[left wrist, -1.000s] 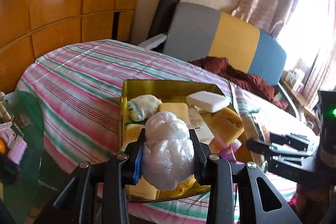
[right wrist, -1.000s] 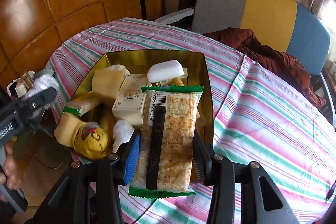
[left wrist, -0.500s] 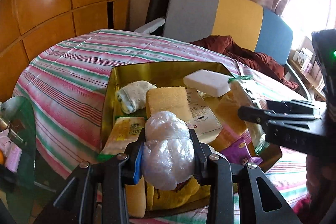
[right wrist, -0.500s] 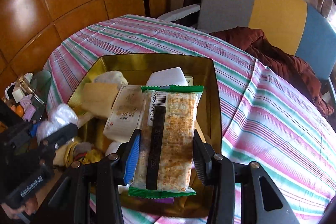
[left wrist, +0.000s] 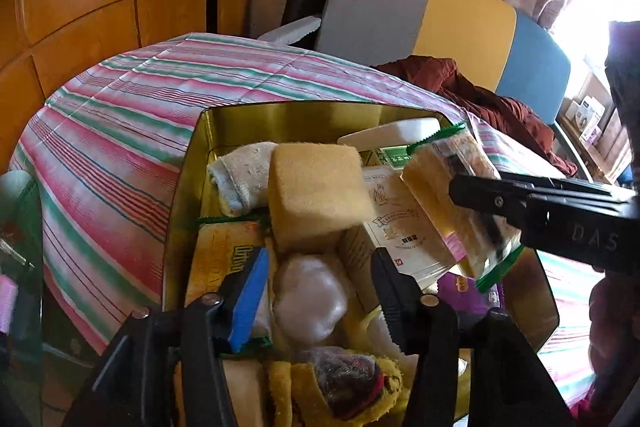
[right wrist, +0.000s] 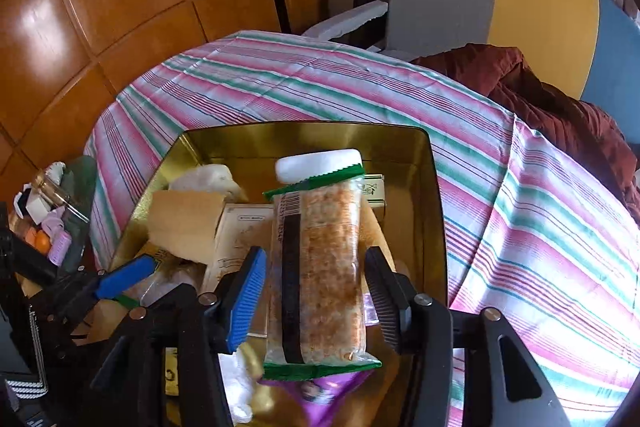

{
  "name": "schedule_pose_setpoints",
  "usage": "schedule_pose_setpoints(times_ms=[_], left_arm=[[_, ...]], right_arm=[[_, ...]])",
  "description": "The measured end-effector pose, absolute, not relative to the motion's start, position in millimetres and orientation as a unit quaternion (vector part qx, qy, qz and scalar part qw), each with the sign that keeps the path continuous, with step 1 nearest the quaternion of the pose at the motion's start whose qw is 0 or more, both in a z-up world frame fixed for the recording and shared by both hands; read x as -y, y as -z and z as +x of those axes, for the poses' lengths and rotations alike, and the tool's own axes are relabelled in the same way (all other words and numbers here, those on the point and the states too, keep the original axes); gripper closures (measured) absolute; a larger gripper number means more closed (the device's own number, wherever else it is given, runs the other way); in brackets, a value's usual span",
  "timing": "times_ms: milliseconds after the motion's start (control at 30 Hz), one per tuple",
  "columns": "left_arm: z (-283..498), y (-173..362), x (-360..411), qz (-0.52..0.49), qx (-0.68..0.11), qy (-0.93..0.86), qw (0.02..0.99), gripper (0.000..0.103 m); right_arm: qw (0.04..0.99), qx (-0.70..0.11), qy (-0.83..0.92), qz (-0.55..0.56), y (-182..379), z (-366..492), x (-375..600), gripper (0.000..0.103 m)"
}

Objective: Organize objects
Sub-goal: 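Carry the cotton ball and cracker bar to the gold tray and release both, then withdraw both open tools from the tray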

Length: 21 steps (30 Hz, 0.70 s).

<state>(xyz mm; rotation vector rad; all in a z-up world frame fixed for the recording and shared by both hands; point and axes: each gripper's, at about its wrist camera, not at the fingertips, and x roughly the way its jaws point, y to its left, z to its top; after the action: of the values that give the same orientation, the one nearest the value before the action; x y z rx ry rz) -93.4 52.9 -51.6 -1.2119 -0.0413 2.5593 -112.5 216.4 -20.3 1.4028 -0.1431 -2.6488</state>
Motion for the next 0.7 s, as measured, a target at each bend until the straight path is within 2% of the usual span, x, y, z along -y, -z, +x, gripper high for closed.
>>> schedule_pose_setpoints(times_ms=[167, 233, 300, 500, 700], left_arm=[[-83, 44, -37, -0.411, 0.025, -0.900, 0.143, 0.037], [-76, 40, -32, -0.406, 0.026, -0.903, 0.139, 0.034], [-71, 37, -29, -0.401, 0.023, -0.906, 0.133, 0.025], [-54, 22, -24, -0.379, 0.008, -0.919, 0.109, 0.009], [-39, 12, -24, -0.368, -0.004, -0.924, 0.101, 0.000]], right_arm=[[0.069, 0.059, 0.884, 0.460, 15, -101, -215, 0.047], [0.071, 0.063, 0.885, 0.456, 12, -95, -215, 0.042], [0.072, 0.066, 0.887, 0.452, 9, -89, -214, 0.039], [0.067, 0.071, 0.893, 0.440, 2, -68, -212, 0.039], [0.047, 0.044, 0.906, 0.419, -4, -41, -204, 0.034]])
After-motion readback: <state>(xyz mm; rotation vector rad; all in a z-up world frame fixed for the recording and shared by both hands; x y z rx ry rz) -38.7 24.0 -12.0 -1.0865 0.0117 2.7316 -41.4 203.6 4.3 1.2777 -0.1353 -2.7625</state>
